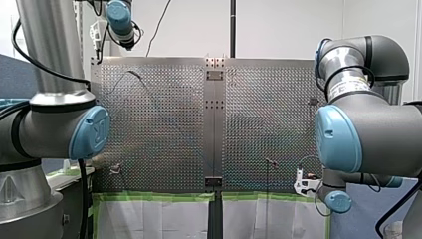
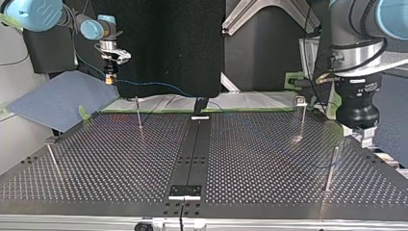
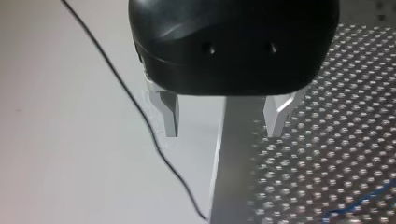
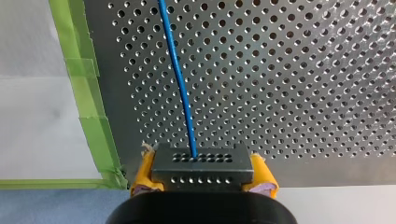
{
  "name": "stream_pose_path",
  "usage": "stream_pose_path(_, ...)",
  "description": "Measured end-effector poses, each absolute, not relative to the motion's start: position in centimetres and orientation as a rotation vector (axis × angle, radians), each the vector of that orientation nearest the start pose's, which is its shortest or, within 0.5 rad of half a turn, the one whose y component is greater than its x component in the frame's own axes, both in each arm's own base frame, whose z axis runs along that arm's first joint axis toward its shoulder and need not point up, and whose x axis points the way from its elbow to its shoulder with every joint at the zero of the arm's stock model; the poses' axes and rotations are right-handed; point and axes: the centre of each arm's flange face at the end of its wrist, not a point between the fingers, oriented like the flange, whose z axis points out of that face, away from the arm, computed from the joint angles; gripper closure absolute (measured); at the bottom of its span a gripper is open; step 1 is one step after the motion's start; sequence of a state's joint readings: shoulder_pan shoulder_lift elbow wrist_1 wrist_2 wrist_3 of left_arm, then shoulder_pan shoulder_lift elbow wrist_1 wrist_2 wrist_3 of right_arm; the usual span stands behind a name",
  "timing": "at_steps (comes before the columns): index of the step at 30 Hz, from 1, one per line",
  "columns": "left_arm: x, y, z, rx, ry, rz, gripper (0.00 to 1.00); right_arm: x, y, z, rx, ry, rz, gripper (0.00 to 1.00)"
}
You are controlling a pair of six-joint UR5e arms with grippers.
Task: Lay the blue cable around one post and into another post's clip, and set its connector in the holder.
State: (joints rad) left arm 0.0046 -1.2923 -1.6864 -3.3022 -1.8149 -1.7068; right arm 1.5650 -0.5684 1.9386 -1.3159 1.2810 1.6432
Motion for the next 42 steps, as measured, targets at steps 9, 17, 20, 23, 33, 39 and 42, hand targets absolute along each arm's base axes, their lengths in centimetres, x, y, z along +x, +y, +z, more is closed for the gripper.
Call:
stream_pose_path(9,37.3,-10.9,51.3,-0.312,1.659,0.108,0.09,15.9,-52.7,-9.8,1.43,-1.172,1.443,1.0)
stream_pose_path(17,36.8,-10.6,50.6,-0.327,1.728,0.12,0.09,16.0,-52.6,-9.8,1.432,-1.172,1.443,1.0)
stream_pose_path(20,36.7,-10.6,50.3,-0.326,1.753,0.126,0.09,16.0,-52.6,-9.8,1.432,-1.171,1.443,1.0)
stream_pose_path(23,36.6,-10.5,50.0,-0.327,1.78,0.131,0.09,16.0,-52.6,-9.8,1.433,-1.171,1.443,1.0)
stream_pose_path(33,35.7,-10.4,49.4,-0.333,1.865,0.149,0.09,16.0,-52.6,-9.8,1.433,-1.171,1.443,1.0)
stream_pose_path(39,35.1,-10.3,49.1,-0.337,1.913,0.165,0.09,16.1,-52.6,-9.8,1.434,-1.17,1.445,1.0)
stream_pose_path(42,34.8,-10.3,49.0,-0.341,1.934,0.176,0.09,16.1,-52.6,-9.8,1.435,-1.169,1.446,1.0)
